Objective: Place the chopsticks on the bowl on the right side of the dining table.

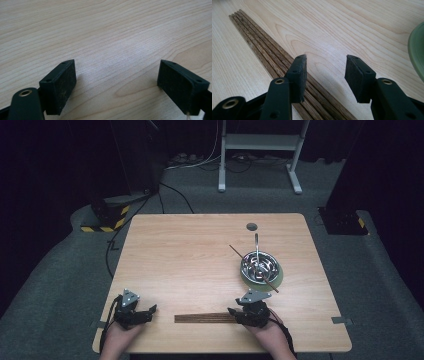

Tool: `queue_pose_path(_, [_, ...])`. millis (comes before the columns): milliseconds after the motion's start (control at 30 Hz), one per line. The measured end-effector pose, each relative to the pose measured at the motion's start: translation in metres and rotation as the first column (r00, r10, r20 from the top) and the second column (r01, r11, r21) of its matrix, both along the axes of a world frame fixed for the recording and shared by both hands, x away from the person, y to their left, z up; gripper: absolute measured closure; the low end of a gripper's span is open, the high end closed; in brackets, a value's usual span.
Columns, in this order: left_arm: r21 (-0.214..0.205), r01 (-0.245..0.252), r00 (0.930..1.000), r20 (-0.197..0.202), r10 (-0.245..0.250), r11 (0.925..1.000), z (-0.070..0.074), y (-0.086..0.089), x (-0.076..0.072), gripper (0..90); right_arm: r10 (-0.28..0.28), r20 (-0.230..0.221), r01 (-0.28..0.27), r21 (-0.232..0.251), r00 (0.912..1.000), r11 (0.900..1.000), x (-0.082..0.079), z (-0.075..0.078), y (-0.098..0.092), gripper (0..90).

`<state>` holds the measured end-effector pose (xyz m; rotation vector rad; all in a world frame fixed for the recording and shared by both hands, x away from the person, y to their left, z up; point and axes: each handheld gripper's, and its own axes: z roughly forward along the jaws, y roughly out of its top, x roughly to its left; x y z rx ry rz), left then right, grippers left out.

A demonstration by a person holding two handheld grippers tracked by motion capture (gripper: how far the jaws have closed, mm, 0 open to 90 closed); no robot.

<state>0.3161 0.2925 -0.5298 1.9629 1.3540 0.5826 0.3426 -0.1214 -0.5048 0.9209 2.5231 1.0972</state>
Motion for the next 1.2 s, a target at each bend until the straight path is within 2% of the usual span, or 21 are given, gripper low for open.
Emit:
queue_pose_path(167, [0.001, -0.002, 1.0, 0.0, 0.002, 1.0, 0.0, -0.0001, -0.0001, 15.8, -0.012, -0.014, 0.012, -0.016, 0.9998, 0.9998, 0.0024, -0.0062, 0.0017, 52.3])
queue_pose_path(300, [-0.001, -0.001, 1.0, 0.0, 0.001, 1.0, 0.0, 0.0, -0.0001, 15.8, -0.006, -0.006, 0.006, -0.035, 1.0, 0.9994, 0.0029, -0.0085, 0.0024, 52.4])
queue_pose_path(500, [0.0, -0.001, 1.0, 0.0, 0.001, 1.0, 0.0, 0.0, -0.0001, 15.8, -0.007, -0.027, 0.006, -0.022, 0.9996, 0.9997, 0.0037, -0.0084, -0.0002, 52.4])
queue_pose_path(667, [0.0, -0.001, 1.0, 0.0, 0.001, 1.0, 0.0, 0.0, -0.0001, 15.8, -0.012, -0.012, 0.012, -0.016, 0.9999, 0.9998, 0.0048, -0.0095, 0.001, 53.7])
queue_pose_path(1133, [-0.003, -0.004, 1.0, 0.001, 0.004, 1.0, -0.0001, -0.0001, -0.0002, 16.0, 0.002, -0.036, -0.002, -0.012, 0.9994, 0.9999, 0.0028, -0.0084, 0.0012, 56.2])
queue_pose_path(1200, [-0.002, -0.004, 1.0, 0.001, 0.004, 1.0, 0.0, -0.0001, -0.0002, 16.0, 0.003, -0.021, -0.003, -0.016, 0.9998, 0.9999, 0.0015, -0.0091, 0.0023, 56.5])
